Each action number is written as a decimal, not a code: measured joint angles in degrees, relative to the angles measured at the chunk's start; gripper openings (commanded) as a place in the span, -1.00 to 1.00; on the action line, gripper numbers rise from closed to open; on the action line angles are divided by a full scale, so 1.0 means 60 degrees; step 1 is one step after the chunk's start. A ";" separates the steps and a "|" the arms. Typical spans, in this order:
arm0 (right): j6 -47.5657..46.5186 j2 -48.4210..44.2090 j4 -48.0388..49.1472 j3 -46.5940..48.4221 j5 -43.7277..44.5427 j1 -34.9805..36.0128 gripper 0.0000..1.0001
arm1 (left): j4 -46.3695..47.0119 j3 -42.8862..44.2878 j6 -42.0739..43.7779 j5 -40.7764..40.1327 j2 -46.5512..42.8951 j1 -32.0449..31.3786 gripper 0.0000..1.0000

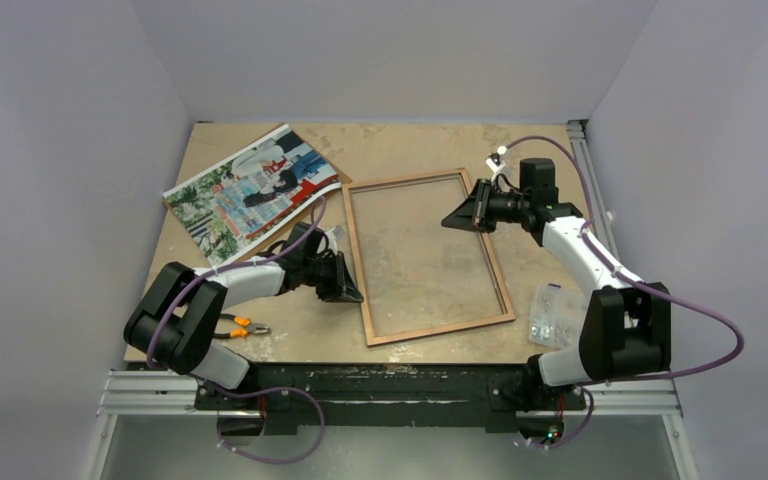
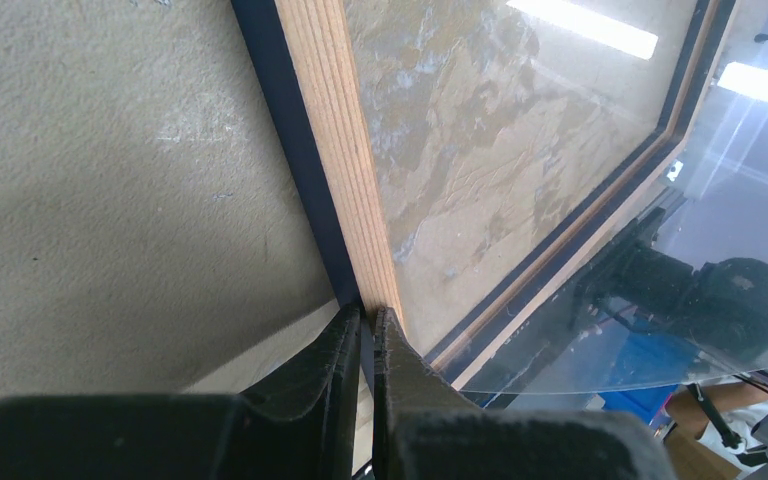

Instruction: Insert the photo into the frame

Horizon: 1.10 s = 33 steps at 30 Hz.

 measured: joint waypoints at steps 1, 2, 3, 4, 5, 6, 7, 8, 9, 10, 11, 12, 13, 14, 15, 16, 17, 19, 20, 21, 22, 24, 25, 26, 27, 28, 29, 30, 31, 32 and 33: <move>-0.0044 0.0000 -0.0062 0.0000 0.0025 -0.0007 -1.00 | 0.0000 0.0004 0.0000 -0.0004 0.0000 0.0000 -1.00; -0.0095 0.0000 -0.0138 0.0000 0.0069 -0.0018 -1.00 | 0.0000 0.0004 0.0000 -0.0004 0.0000 0.0000 -1.00; -0.0146 0.0000 -0.0222 0.0000 0.0146 -0.0022 -1.00 | 0.0000 0.0000 0.0000 -0.0004 0.0000 0.0000 -1.00; -0.0204 -0.0004 -0.0310 0.0000 0.0222 -0.0022 -1.00 | 0.0000 0.0000 0.0000 -0.0004 0.0000 0.0000 -1.00; -0.0244 -0.0004 -0.0372 0.0004 0.0251 -0.0025 -1.00 | 0.0000 0.0000 0.0000 0.0000 0.0000 0.0000 -1.00; -0.0302 -0.0004 -0.0441 0.0004 0.0299 -0.0025 -1.00 | 0.0000 0.0000 0.0000 0.0000 0.0000 0.0000 -1.00; -0.0357 -0.0004 -0.0492 0.0004 0.0335 -0.0025 -1.00 | 0.0000 0.0000 0.0000 -0.0004 0.0000 0.0000 -1.00; -0.0408 -0.0011 -0.0546 0.0004 0.0390 -0.0029 -1.00 | 0.0004 0.0000 0.0000 -0.0004 0.0000 0.0000 -1.00; -0.0463 -0.0015 -0.0583 0.0004 0.0433 -0.0029 -1.00 | 0.0004 0.0000 0.0000 -0.0004 0.0000 0.0000 -1.00; -0.0503 -0.0018 -0.0605 0.0004 0.0448 -0.0033 -1.00 | 0.0004 0.0000 0.0000 -0.0004 0.0000 0.0000 -1.00; -0.0565 -0.0018 -0.0634 0.0007 0.0470 -0.0036 -1.00 | 0.0004 0.0000 0.0000 -0.0004 0.0000 0.0000 -1.00; -0.0612 -0.0018 -0.0659 0.0015 0.0481 -0.0040 -1.00 | 0.0004 0.0000 0.0000 -0.0004 0.0000 0.0000 -1.00; -0.0685 -0.0015 -0.0725 0.0040 0.0495 -0.0044 -1.00 | 0.0004 0.0000 0.0000 -0.0004 0.0000 0.0000 -1.00; -0.0736 -0.0015 -0.0765 0.0058 0.0514 -0.0040 -1.00 | 0.0007 0.0000 0.0000 -0.0004 0.0000 0.0000 -1.00; -0.0805 -0.0011 -0.0812 0.0095 0.0535 -0.0040 -1.00 | 0.0007 0.0000 0.0000 0.0000 0.0000 0.0000 -1.00; -0.0874 0.0007 -0.0871 0.0131 0.0554 -0.0040 -1.00 | 0.0007 0.0000 0.0000 0.0000 0.0000 0.0000 -1.00; -0.0936 0.0025 -0.0929 0.0168 0.0583 -0.0040 -1.00 | 0.0007 0.0000 0.0000 -0.0004 0.0000 0.0000 -1.00; -0.1020 0.0073 -0.1016 0.0237 0.0645 -0.0040 -1.00 | 0.0007 0.0000 0.0000 -0.0004 0.0000 0.0000 -1.00; -0.1060 0.0084 -0.1045 0.0248 0.0667 -0.0040 -1.00 | 0.0011 -0.0004 0.0000 0.0000 0.0000 0.0000 -1.00; -0.1089 0.0087 -0.1067 0.0251 0.0685 -0.0040 -1.00 | 0.0011 -0.0004 0.0000 -0.0004 0.0000 0.0000 -1.00; -0.1126 0.0087 -0.1082 0.0255 0.0688 -0.0044 -1.00 | 0.0011 -0.0004 0.0000 0.0000 0.0000 0.0000 -1.00; -0.1166 0.0087 -0.1078 0.0255 0.0674 -0.0040 -1.00 | 0.0011 -0.0004 0.0000 0.0000 0.0000 0.0000 -1.00; -0.1188 0.0087 -0.1060 0.0251 0.0637 -0.0040 -1.00 | 0.0015 -0.0004 0.0000 0.0000 0.0000 0.0000 -1.00; -0.1206 0.0087 -0.1027 0.0251 0.0583 -0.0044 -1.00 | 0.0015 -0.0004 0.0000 0.0000 0.0000 0.0000 -1.00; -0.1209 0.0087 -0.0969 0.0251 0.0495 -0.0044 -1.00 | 0.0011 -0.0004 0.0000 0.0000 0.0000 0.0000 -1.00; -0.1209 0.0087 -0.0900 0.0251 0.0415 -0.0044 -1.00 | 0.0011 -0.0004 0.0000 0.0000 0.0000 0.0000 -1.00; -0.1206 0.0087 -0.0827 0.0244 0.0321 -0.0040 -1.00 | 0.0011 -0.0004 0.0000 -0.0004 0.0000 0.0000 -1.00; -0.1206 0.0087 -0.0754 0.0233 0.0222 -0.0040 -1.00 | 0.0015 -0.0004 0.0000 0.0000 0.0000 0.0000 -1.00; -0.1198 0.0087 -0.0685 0.0219 0.0142 -0.0040 -1.00 | 0.0015 -0.0004 0.0000 0.0000 0.0000 0.0000 -1.00; -0.1188 0.0087 -0.0605 0.0197 0.0055 -0.0040 -1.00 | 0.0011 -0.0004 0.0000 0.0000 0.0000 0.0000 -1.00; -0.1169 0.0087 -0.0528 0.0178 -0.0025 -0.0040 -1.00 | 0.0015 -0.0004 0.0000 0.0000 0.0000 0.0000 -1.00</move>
